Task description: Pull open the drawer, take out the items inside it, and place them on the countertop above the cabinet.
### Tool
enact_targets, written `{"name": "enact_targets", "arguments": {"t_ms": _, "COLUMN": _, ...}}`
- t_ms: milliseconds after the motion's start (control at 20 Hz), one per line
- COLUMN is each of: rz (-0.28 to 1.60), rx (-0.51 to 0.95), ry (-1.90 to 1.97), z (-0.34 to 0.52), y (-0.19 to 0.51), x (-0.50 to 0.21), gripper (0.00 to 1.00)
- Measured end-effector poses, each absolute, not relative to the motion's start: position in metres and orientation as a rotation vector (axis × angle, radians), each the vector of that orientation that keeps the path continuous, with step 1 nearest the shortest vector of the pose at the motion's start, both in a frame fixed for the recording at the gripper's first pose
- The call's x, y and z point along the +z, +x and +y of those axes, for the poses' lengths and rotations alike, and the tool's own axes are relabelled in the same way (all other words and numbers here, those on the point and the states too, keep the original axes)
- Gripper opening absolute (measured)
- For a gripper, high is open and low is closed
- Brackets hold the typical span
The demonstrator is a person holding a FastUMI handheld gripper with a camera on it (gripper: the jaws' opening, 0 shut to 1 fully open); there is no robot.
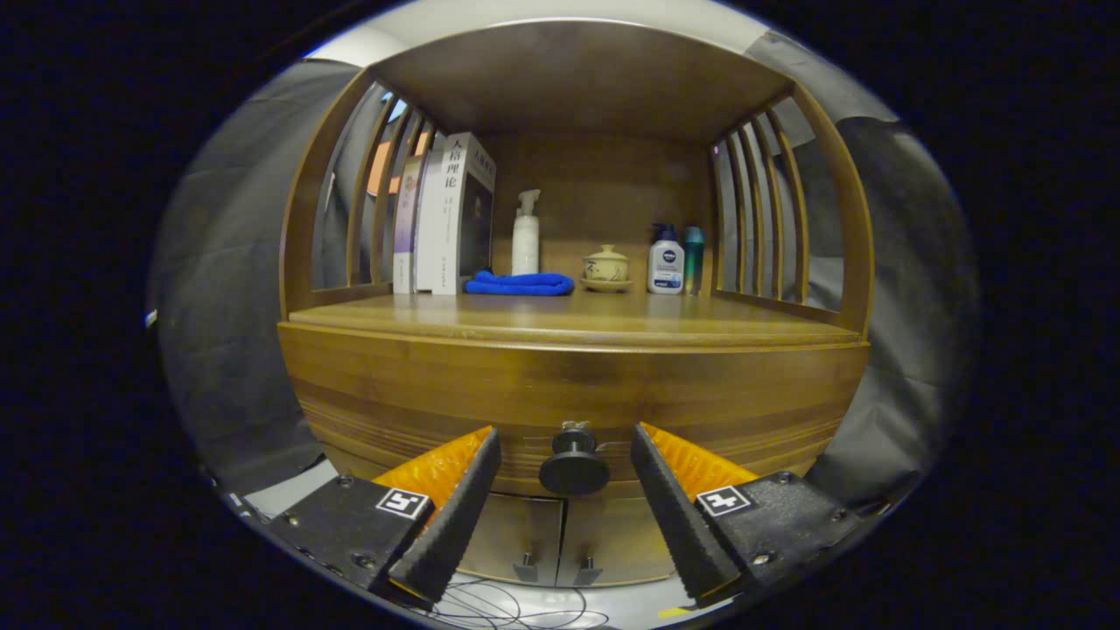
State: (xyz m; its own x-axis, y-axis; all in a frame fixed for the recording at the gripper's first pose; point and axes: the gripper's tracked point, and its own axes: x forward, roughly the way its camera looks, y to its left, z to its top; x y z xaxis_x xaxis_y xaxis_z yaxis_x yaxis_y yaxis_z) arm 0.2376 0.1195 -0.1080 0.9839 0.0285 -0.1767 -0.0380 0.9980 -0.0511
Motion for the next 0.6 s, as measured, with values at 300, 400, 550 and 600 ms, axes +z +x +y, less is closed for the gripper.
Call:
{"name": "enact_targets", "arguments": {"t_ms": 300, "rz": 0.18, "rx": -0.008, "ry": -0.008, "z": 0.113, "y": 0.25, "x": -0.12, "gripper": 0.63}}
{"name": "enact_targets", "arguments": {"t_ms": 400, "rz": 0.189, "rx": -0.016, "ry": 0.008, "z": 0.113, "y": 0.249, "x": -0.119, "gripper": 0.49}}
{"name": "enact_targets", "arguments": {"t_ms": 550, "rz": 0.205, "rx": -0.018, "ry": 0.025, "z": 0.115, "y": 0.249, "x": -0.117, "gripper": 0.44}}
{"name": "enact_targets", "arguments": {"t_ms": 600, "rz": 0.206, "rx": -0.013, "ry": 0.023, "z": 0.114, "y": 0.249, "x": -0.117, "gripper": 0.43}}
